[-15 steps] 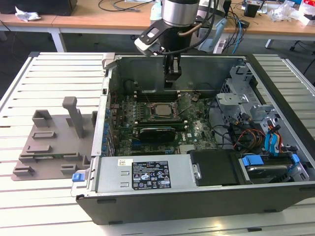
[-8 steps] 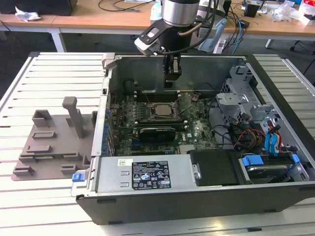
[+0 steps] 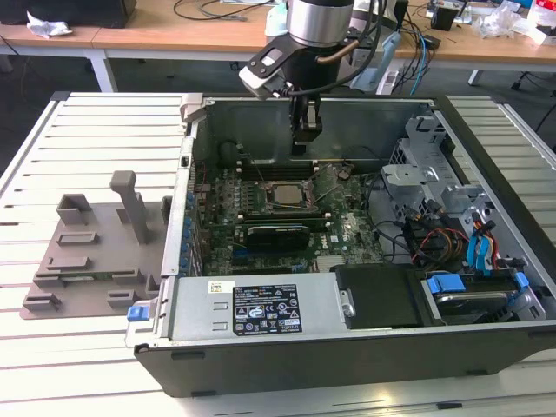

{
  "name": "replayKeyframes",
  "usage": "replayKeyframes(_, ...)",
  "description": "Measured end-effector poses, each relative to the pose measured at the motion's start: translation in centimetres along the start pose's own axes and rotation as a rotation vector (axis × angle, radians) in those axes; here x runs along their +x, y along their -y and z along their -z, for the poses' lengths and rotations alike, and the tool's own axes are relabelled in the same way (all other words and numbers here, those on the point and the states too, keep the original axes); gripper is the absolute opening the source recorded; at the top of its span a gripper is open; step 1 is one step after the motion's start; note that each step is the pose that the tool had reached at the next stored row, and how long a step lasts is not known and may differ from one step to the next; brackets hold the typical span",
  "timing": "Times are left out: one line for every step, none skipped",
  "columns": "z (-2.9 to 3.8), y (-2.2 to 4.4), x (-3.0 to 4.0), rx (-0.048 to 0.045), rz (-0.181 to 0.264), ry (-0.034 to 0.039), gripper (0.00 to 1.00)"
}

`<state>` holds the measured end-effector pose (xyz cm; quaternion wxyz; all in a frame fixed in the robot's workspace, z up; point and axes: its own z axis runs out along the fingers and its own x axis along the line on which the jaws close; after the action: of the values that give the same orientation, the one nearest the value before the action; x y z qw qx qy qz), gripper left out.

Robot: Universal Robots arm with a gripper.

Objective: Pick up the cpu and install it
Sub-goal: 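Close the cpu cover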

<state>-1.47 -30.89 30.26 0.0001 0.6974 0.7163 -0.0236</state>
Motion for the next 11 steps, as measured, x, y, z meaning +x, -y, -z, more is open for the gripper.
replayKeyframes(0.02, -0.45, -0.01, 0.0, 0.0, 0.0001, 0.11)
replayKeyframes(0.03, -0.94, -0.02, -0.0001, 0.0, 0.0, 0.11)
replayKeyframes(0.05, -1.51, -0.04, 0.0, 0.0, 0.0, 0.11)
replayKeyframes(0.05, -1.78, -0.04, 0.0, 0.0, 0.0, 0.11)
replayKeyframes(0.06, -2.11, -0.05, -0.0001, 0.0, 0.0, 0.11)
replayKeyframes(0.08, -2.68, -0.07, -0.0001, 0.0, -0.0001, 0.11)
replayKeyframes(0.09, -3.1, -0.08, -0.0001, 0.0, 0.0001, 0.11)
replayKeyframes(0.12, -3.62, -0.09, 0.0001, 0.0, 0.0006, 0.11)
replayKeyframes(0.12, -3.81, -0.1, 0.0, 0.0, 0.0008, 0.11)
replayKeyframes(0.13, -3.95, -0.1, 0.0001, 0.0, 0.0011, 0.11)
replayKeyframes(0.13, -4.17, -0.11, 0.0001, 0.0, 0.0013, 0.11)
